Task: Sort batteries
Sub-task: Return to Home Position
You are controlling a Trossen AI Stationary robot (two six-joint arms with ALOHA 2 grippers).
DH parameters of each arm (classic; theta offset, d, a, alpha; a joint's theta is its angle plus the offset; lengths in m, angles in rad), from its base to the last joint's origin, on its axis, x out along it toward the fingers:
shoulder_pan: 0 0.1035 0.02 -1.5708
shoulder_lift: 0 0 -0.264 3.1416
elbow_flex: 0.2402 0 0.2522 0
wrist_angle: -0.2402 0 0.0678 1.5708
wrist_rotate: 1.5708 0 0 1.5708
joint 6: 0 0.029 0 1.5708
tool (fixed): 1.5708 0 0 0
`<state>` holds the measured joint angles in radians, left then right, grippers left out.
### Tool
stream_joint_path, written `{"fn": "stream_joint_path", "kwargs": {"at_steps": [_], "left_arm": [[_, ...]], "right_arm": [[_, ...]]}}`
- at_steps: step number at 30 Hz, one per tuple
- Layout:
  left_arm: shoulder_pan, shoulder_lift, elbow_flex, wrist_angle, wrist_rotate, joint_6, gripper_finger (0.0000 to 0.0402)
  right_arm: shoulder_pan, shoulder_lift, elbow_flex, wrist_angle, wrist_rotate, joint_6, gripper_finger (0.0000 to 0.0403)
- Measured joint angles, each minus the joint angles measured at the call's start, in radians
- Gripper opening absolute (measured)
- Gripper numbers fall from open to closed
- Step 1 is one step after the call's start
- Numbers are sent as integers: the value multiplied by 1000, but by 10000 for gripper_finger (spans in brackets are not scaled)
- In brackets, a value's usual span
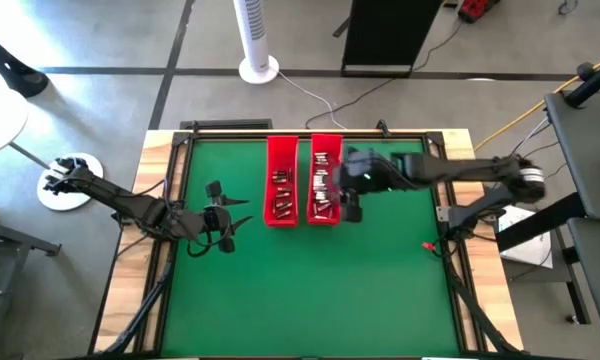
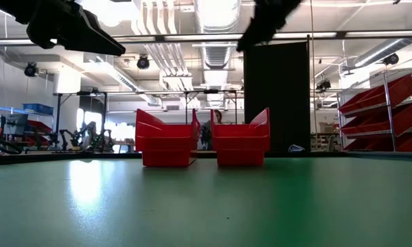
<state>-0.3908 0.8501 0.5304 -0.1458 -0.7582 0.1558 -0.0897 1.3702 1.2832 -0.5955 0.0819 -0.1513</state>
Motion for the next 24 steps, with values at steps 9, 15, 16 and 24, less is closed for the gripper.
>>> {"fn": "stream_joint_path", "kwargs": {"at_steps": [9, 15, 16, 24], "left_arm": [[0, 12, 0, 5, 1, -21, 173], [0, 30, -1, -26, -6, -79, 173], [1, 28, -1, -35, -11, -97, 173], [3, -114, -17, -87, 25, -151, 173]], "right_arm": [[-2, -266, -653, 574, -22, 62, 133], [-2, -425, -866, 685, -22, 142, 114], [-2, -460, -897, 705, -22, 153, 111], [-2, -844, -1115, 672, -22, 244, 78]]}}
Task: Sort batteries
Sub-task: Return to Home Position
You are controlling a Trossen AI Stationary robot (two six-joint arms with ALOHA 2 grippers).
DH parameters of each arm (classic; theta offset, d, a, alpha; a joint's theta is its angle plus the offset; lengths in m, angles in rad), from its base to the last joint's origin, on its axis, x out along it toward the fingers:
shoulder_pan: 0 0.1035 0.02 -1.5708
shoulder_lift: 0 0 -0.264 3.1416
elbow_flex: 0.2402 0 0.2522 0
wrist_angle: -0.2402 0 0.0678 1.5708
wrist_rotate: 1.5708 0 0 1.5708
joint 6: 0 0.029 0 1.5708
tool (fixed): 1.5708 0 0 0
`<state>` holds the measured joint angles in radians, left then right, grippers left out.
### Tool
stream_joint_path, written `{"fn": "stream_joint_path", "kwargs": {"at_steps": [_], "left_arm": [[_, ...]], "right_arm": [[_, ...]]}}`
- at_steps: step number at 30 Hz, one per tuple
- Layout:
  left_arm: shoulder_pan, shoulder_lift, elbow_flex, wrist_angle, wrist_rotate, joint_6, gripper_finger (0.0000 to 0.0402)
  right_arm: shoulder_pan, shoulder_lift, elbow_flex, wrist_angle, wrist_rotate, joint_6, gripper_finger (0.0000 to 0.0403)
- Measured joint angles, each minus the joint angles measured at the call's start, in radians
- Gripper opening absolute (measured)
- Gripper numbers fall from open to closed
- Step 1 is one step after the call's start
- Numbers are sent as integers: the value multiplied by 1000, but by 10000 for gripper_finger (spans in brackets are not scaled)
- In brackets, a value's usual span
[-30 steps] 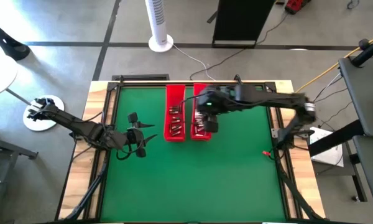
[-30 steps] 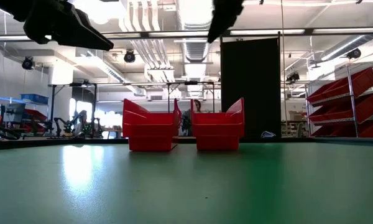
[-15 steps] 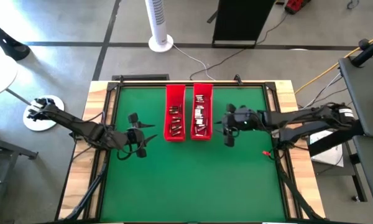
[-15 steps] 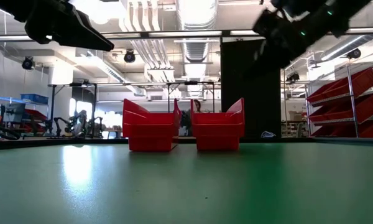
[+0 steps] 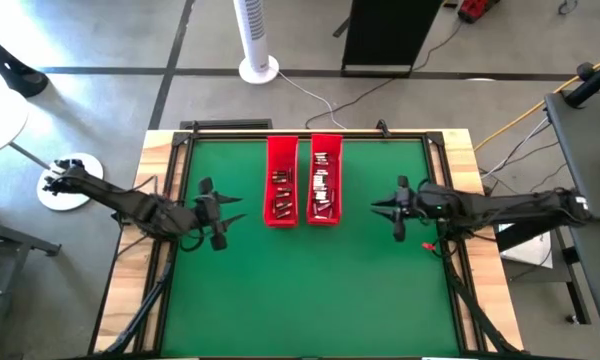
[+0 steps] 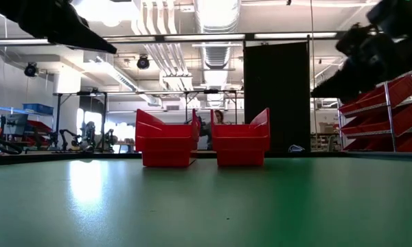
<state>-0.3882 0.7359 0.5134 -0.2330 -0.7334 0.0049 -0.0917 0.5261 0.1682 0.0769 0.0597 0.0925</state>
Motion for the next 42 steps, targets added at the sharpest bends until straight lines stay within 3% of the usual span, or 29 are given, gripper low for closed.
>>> {"fn": "stream_joint_path", "kwargs": {"at_steps": [4, 9, 15, 18, 21, 24, 35, 42], "left_arm": [[0, -124, -68, 21, 63, -12, 173], [0, -279, -247, 192, 132, -7, 173], [1, -455, -503, 450, 143, 12, 173], [8, -516, -497, 295, 241, -85, 173], [38, -567, -503, 334, 449, -43, 173], [95, -609, -503, 379, 534, 7, 173], [272, -697, -503, 255, 707, -7, 173], [279, -709, -503, 248, 730, -2, 173]], "right_arm": [[0, -242, -59, -93, -11, 19, 65], [20, -529, -81, -272, -33, 55, 54], [59, -465, -133, -109, 29, 47, 44], [63, -447, -150, -64, 27, 30, 37], [63, -444, -151, -63, 28, 17, 30], [64, -445, -151, -64, 26, 5, 24], [61, -440, -152, -66, 16, -112, 23], [61, -391, -152, -64, 15, 19, 18]]}}
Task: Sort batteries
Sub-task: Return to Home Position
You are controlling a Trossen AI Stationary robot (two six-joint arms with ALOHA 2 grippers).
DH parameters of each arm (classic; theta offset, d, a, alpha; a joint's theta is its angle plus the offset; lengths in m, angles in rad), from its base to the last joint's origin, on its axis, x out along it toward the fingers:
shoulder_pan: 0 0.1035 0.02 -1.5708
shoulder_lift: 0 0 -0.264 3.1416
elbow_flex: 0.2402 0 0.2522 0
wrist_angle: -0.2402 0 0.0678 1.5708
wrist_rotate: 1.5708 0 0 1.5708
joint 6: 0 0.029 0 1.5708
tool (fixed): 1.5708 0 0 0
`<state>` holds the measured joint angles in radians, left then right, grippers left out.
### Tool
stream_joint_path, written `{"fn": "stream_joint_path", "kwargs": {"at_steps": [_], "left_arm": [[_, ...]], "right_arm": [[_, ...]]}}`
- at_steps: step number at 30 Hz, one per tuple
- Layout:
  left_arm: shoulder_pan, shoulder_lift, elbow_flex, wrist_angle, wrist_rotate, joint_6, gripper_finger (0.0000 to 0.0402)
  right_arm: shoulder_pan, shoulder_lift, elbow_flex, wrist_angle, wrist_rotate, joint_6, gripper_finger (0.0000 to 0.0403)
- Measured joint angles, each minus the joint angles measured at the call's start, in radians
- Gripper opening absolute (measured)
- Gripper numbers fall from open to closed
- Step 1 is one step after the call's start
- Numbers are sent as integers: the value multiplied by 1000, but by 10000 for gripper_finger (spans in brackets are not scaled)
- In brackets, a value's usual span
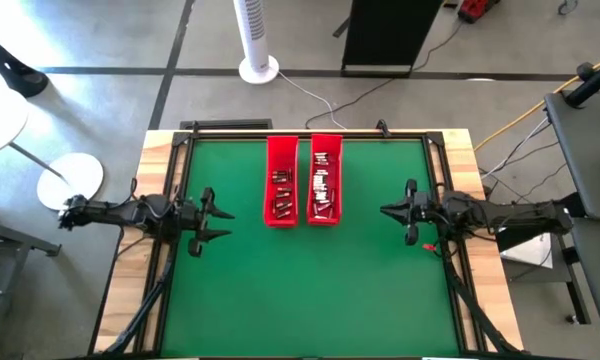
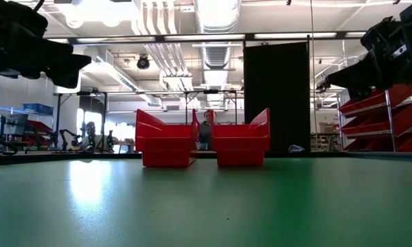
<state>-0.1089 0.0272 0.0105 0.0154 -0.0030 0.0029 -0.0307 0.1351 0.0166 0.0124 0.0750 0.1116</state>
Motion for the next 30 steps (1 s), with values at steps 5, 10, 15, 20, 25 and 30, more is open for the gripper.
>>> {"fn": "stream_joint_path", "kwargs": {"at_steps": [5, 10, 15, 20, 25, 30], "left_arm": [[0, 45, 0, 2, -16, 93, 173], [0, 83, 0, 2, -18, 86, 173], [0, 112, 0, 1, -22, 86, 173], [0, 138, 12, -13, -30, 85, 173], [0, 155, 23, -7, -29, 85, 173], [0, 164, 24, -5, -28, 85, 173]], "right_arm": [[0, 20, 0, 0, 1, -7, 18], [0, 31, 0, 0, 1, -7, 18], [0, 32, 0, 1, 2, -7, 18], [0, 32, 0, 1, 3, -7, 18], [0, 32, 0, 1, 3, -7, 18], [0, 32, 0, 2, 3, -7, 18]]}}
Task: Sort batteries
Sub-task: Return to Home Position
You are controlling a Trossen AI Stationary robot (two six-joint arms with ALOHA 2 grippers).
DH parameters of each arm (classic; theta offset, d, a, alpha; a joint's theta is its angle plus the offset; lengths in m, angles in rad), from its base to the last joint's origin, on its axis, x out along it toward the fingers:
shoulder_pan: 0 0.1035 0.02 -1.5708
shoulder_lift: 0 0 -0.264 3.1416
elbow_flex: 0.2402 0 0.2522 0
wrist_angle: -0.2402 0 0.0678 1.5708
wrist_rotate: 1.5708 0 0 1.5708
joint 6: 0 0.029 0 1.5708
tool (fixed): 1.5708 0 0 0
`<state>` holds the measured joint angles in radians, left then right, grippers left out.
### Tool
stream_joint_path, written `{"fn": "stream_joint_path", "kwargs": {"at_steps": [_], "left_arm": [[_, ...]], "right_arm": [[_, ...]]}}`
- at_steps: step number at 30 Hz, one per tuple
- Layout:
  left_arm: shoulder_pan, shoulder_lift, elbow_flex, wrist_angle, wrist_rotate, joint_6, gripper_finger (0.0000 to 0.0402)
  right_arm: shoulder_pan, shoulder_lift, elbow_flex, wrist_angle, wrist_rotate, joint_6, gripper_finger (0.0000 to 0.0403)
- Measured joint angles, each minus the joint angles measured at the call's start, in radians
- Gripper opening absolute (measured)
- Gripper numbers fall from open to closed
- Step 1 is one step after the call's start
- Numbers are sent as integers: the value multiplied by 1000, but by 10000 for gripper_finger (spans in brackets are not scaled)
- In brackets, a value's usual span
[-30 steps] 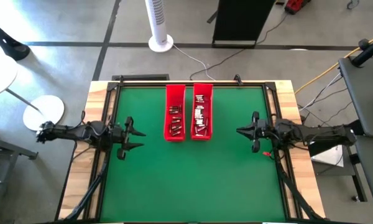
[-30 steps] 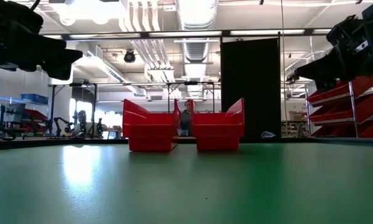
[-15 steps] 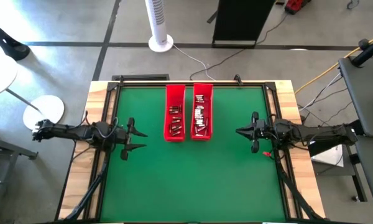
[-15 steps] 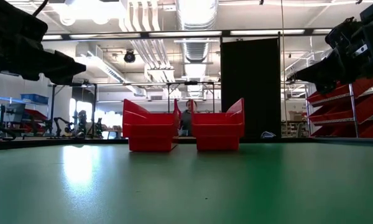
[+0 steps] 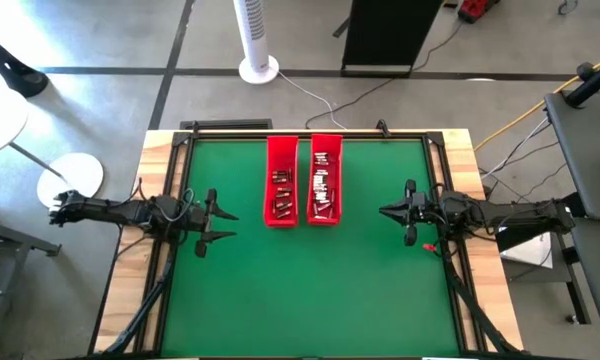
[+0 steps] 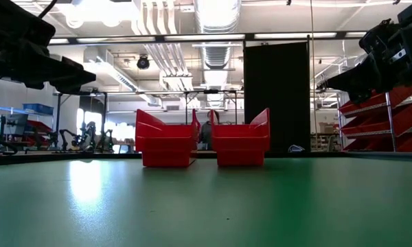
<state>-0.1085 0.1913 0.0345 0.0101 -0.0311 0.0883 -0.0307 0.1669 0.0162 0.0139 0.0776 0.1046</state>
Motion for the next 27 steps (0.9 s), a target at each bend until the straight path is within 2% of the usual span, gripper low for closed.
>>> {"fn": "stream_joint_path", "kwargs": {"at_steps": [27], "left_arm": [[0, 10, 2, 5, 5, 0, 173]], "right_arm": [[0, 0, 0, 0, 0, 0, 18]]}}
